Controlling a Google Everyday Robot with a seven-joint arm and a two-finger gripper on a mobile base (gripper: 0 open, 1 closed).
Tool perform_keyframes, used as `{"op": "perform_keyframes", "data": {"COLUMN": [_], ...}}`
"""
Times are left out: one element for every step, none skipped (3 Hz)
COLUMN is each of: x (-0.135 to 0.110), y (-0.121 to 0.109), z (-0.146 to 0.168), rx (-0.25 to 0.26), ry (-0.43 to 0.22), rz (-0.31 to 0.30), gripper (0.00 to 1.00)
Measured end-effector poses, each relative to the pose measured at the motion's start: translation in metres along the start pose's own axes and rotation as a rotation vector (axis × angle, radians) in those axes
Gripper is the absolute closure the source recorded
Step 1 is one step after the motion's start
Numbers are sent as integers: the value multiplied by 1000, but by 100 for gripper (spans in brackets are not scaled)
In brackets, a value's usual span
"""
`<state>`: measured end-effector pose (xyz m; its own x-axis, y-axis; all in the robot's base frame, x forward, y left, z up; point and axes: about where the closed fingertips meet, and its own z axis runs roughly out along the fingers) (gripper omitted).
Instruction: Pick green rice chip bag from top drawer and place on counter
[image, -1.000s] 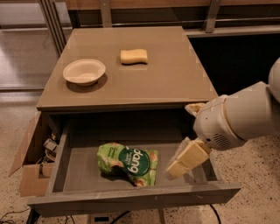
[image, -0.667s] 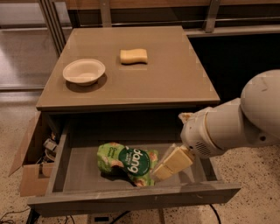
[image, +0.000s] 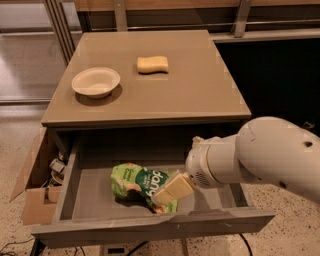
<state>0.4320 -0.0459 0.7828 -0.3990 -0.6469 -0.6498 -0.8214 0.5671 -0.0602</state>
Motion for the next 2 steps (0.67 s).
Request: {"op": "perform_keyframes", "data": {"x": [1,3], "y": [3,5], "z": [36,74], "rx": [14,-4], "ry": [-4,13], "rz": [26,20], "gripper": [0,0]}}
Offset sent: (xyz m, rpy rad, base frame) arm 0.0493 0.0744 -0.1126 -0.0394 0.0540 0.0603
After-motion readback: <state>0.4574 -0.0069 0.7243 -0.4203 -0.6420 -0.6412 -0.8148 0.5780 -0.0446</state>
